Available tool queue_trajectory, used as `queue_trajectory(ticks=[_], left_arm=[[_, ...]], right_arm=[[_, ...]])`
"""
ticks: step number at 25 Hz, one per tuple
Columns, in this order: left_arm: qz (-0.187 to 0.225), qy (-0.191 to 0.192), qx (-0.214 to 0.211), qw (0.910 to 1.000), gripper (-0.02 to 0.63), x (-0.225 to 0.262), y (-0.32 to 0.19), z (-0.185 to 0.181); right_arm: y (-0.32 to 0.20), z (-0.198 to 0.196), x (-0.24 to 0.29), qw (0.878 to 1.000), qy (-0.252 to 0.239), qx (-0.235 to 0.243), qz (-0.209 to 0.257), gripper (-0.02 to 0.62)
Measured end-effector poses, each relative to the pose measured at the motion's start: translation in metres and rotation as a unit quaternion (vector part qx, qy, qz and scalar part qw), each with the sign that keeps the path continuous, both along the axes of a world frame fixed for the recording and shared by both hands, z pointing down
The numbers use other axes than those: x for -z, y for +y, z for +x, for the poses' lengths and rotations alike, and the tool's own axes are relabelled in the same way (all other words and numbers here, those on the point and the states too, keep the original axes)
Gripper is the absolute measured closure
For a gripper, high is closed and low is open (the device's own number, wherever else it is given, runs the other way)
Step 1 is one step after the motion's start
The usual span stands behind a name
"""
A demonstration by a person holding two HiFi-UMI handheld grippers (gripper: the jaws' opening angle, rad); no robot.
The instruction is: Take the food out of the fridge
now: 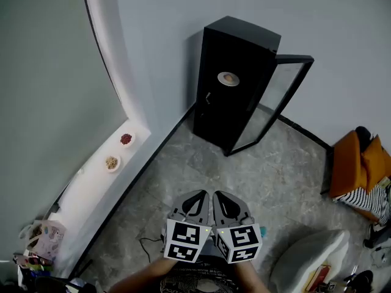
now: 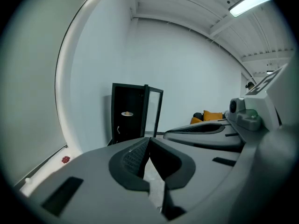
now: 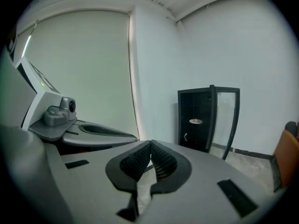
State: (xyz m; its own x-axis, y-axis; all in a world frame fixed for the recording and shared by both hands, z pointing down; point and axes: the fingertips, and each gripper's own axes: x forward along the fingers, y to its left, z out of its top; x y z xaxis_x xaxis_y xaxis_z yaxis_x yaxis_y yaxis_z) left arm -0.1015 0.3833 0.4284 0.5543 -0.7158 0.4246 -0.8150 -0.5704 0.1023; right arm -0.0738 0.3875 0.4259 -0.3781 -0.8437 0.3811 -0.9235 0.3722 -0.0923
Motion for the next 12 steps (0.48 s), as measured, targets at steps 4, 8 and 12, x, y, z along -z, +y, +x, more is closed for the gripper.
queue_trajectory(ticks=[4, 8, 12], left_arm=[[-0.002, 0.001, 0.003, 1.0, 0.592, -0.003, -0.006, -0.003], [-0.005, 0.003, 0.007, 1.0, 0.592, -0.005, -0.018, -0.005], [-0.007, 0.0, 0.007, 0.9999, 0.592, -0.008, -0.034, -0.003]], right_arm=[[-0.007, -0.002, -0.003, 1.0, 0.0, 0.003, -0.002, 0.575], [-0.018, -0.006, -0.003, 1.0, -0.003, 0.01, -0.002, 0.575], [-0.034, -0.006, -0.006, 1.0, -0.007, 0.014, -0.004, 0.575]])
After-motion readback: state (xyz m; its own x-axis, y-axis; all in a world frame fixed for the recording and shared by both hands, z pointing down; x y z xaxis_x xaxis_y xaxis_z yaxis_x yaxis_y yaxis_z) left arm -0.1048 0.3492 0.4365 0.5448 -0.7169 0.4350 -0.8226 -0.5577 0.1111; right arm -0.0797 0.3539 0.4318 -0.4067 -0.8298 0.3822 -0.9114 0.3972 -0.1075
